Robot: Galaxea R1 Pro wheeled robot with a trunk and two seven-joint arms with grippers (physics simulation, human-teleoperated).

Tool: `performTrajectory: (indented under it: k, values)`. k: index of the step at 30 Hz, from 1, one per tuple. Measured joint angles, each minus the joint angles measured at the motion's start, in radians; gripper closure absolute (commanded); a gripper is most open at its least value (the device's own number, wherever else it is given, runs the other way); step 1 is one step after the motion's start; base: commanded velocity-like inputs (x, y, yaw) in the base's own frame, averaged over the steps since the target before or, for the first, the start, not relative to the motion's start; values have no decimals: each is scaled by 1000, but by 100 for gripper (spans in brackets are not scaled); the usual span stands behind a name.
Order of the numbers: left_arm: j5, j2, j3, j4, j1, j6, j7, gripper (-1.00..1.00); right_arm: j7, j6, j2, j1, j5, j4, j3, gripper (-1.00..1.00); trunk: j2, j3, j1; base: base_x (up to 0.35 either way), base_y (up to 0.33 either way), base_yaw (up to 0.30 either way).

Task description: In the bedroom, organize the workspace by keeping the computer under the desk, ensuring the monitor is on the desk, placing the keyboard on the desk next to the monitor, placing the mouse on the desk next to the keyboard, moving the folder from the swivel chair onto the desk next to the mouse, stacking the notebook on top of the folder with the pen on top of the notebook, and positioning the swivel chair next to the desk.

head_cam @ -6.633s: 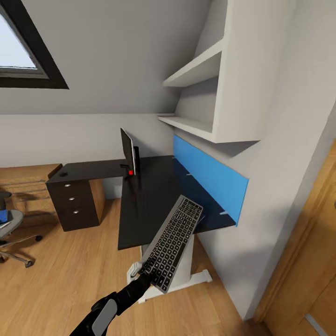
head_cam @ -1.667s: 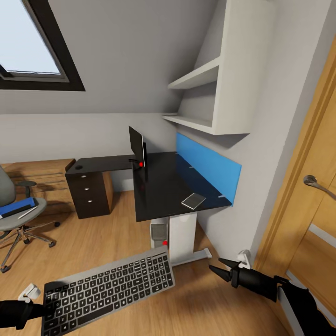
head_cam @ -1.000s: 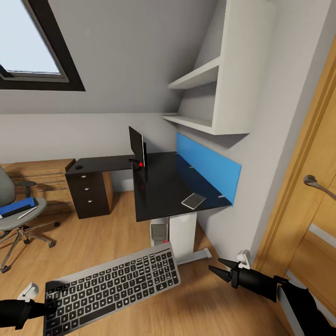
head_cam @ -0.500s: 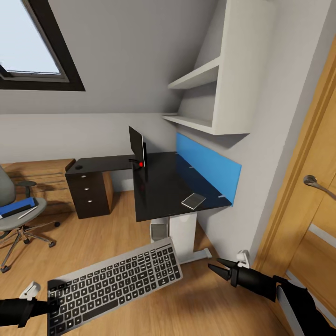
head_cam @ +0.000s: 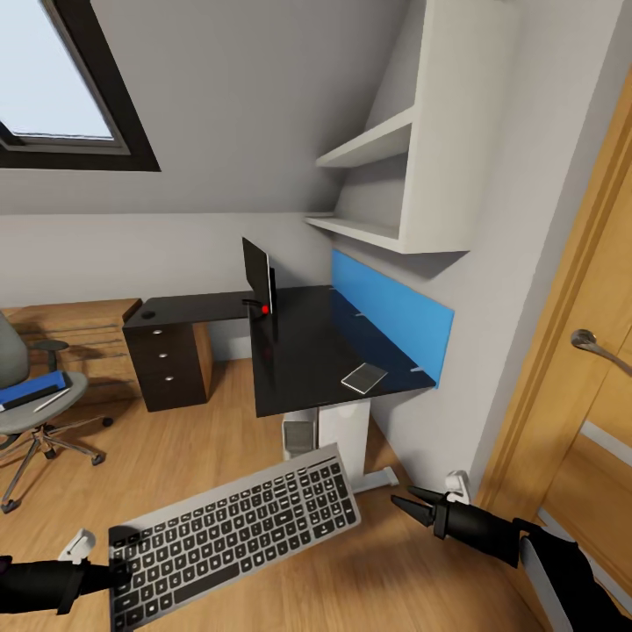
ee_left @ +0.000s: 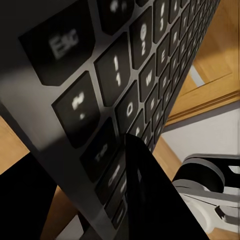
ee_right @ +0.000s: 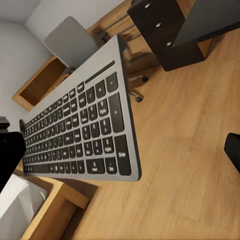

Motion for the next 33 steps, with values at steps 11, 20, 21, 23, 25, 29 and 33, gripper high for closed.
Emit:
performTrajectory:
  k: [11,20,21,23,25,29,33]
  values:
    - [0,-4,0,-26,0,0,-6,100,0,3,0,0,-13,1,0,-100,0,0,0,0,0,0]
    - [1,-26,0,-30,0,1,-16,100,0,3,1,0,-14,3,0,-100,0,0,0,0,0,0]
    - [1,-29,0,-31,0,1,-16,100,0,3,1,0,-14,4,1,-100,0,0,0,0,0,0]
    - [1,-30,0,-31,0,1,-17,100,0,3,1,0,-13,4,1,-100,0,0,0,0,0,0]
    - [1,-32,0,-33,0,1,-19,100,0,3,1,0,-13,4,1,-100,0,0,0,0,0,0]
    - [1,-34,0,-48,0,0,-35,100,0,2,1,0,-13,5,1,-100,0,0,0,0,0,0]
    - [1,-34,0,-53,0,1,-49,100,0,3,0,0,-12,5,1,-100,0,0,0,0,0,0]
